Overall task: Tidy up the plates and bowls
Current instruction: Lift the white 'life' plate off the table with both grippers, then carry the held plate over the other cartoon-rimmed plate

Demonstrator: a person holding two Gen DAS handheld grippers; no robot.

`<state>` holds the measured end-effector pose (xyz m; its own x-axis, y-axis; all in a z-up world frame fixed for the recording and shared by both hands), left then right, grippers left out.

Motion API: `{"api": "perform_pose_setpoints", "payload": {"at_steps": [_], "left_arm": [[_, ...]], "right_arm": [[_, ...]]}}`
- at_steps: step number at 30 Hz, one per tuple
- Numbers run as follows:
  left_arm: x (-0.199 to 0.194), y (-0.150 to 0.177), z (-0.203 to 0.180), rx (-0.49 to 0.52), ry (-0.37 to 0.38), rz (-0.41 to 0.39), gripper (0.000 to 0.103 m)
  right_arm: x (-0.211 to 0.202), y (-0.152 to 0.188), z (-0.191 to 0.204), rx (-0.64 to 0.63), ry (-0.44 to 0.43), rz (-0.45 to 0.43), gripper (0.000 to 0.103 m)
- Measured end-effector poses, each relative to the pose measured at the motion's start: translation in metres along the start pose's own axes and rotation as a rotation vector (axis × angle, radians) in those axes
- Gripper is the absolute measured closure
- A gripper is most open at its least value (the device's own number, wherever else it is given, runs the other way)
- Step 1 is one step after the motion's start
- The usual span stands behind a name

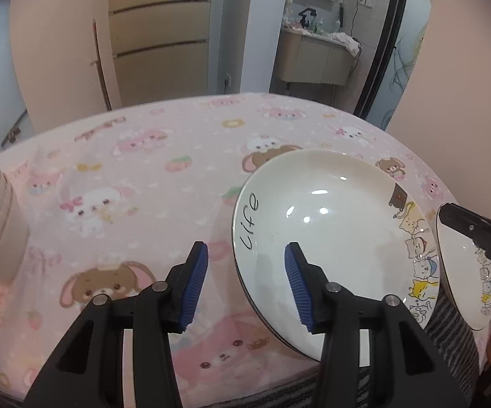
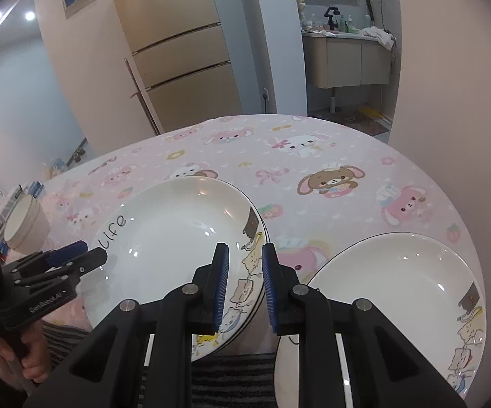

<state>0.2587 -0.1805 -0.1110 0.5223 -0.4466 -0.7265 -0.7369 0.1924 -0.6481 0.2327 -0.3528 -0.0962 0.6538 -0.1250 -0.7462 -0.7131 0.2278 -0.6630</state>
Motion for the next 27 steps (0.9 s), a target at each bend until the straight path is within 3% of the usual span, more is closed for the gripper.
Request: {"api": "perform_pose_setpoints", "payload": {"at_steps": [1, 3, 6, 10, 14, 18, 20, 25, 26, 27], "left_arm": [[-0.004, -0.002, 0.0, 0.007, -0.003, -0.018, 0.038], [-0.016, -0.005, -0.006, 0.023, 0.0, -0.065, 0.027], [-0.027, -0.005, -0.028, 0.057, 0.057, -0.062, 0.026], [-0.037, 0.007, -0.083, 0.086, 0.232, 0.008, 0.021], [-0.025, 0.029, -0.137, 0.079, 0.393, 0.165, 0.021], [-0.016, 0.041, -0.169, 0.133, 0.389, 0.214, 0.021], [-0.011, 0.046, -0.18, 0.115, 0.427, 0.254, 0.021], [0.006, 0.048, -0.198, 0.034, 0.473, 0.317, 0.022], [0.014, 0.05, -0.2, 0.016, 0.466, 0.35, 0.025], [0.019, 0.054, -0.205, -0.003, 0.476, 0.386, 0.04]], "right_arm": [[-0.001, 0.0, -0.001, 0.01, -0.009, 0.001, 0.082], [-0.005, 0.004, -0.005, 0.043, -0.028, 0.005, 0.082], [-0.017, 0.011, -0.02, 0.081, -0.039, -0.007, 0.082], [-0.047, 0.024, -0.058, 0.097, 0.016, -0.066, 0.082], [-0.069, 0.04, -0.106, 0.135, 0.117, -0.095, 0.082], [-0.085, 0.055, -0.15, 0.243, 0.14, -0.1, 0.082], [-0.089, 0.062, -0.172, 0.303, 0.162, -0.098, 0.082], [-0.08, 0.09, -0.203, 0.472, 0.05, -0.027, 0.082], [-0.077, 0.095, -0.206, 0.483, 0.054, -0.018, 0.082], [-0.075, 0.1, -0.208, 0.491, 0.062, -0.009, 0.082]]}}
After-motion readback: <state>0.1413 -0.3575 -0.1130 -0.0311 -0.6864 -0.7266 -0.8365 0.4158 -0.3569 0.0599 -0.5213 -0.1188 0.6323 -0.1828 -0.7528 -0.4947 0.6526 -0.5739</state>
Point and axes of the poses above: each gripper's, at about its wrist camera, not at the fingertips, and x roughly the way its jaws point, z to its left, y to its underside, the point moved 8 cm from there along x, roughly the way its jaws point, and after that the axes turned 10 degrees about y, right-handed, at the moved point
